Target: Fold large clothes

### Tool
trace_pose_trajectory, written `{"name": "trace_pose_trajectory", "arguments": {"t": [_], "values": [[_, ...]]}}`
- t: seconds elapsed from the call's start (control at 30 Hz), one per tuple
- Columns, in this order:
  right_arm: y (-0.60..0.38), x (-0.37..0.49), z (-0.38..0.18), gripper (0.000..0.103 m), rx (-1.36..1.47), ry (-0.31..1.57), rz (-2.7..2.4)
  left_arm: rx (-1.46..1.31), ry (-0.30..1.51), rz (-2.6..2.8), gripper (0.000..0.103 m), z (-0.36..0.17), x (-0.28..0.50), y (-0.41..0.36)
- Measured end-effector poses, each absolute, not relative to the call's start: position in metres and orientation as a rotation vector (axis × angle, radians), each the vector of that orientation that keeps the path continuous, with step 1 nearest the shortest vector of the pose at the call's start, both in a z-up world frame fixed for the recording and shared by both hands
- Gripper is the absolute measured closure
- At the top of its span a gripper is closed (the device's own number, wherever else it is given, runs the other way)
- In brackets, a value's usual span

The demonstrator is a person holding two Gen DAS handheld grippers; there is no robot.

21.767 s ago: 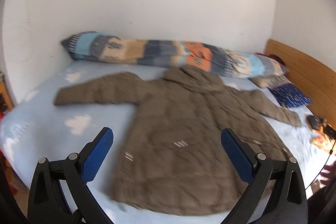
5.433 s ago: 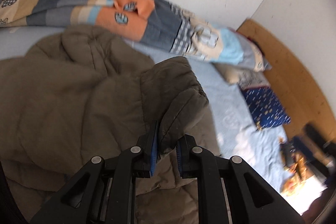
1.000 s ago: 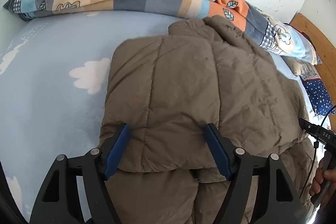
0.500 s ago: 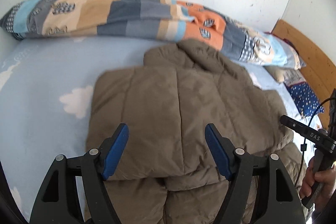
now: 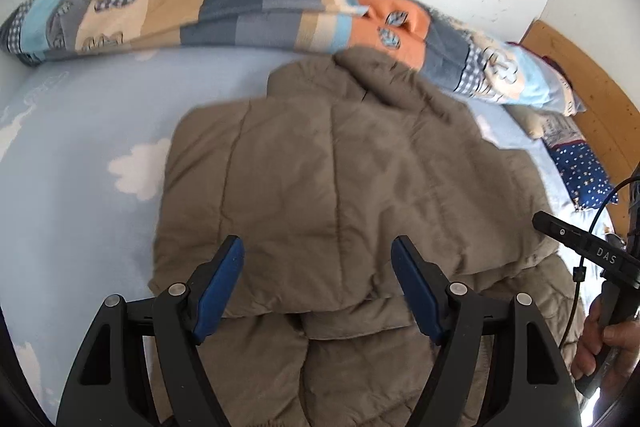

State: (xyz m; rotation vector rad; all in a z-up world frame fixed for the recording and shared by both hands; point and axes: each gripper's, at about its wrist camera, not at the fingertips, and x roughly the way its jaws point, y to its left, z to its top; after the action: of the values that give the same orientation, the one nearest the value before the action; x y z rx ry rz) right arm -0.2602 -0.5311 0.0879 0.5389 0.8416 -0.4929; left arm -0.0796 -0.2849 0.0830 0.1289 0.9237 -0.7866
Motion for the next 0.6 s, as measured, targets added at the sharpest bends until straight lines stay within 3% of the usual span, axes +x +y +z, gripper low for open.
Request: {"name": "trace_pose_trajectory", "arguments": {"t": [0.33,0.6], "values": [[-0.497,-0.296,0.13,0.055,0.552,0.829,-0.456,0.18,0.897,-0.837,0.028,0.112,-0.115,-0.27],[-0.455,-0.37,0.16,0.055,0.498,0.789,-0.416,0.232,0.766,-0.857,0.028,0.142,-0.178,-0.238]]}}
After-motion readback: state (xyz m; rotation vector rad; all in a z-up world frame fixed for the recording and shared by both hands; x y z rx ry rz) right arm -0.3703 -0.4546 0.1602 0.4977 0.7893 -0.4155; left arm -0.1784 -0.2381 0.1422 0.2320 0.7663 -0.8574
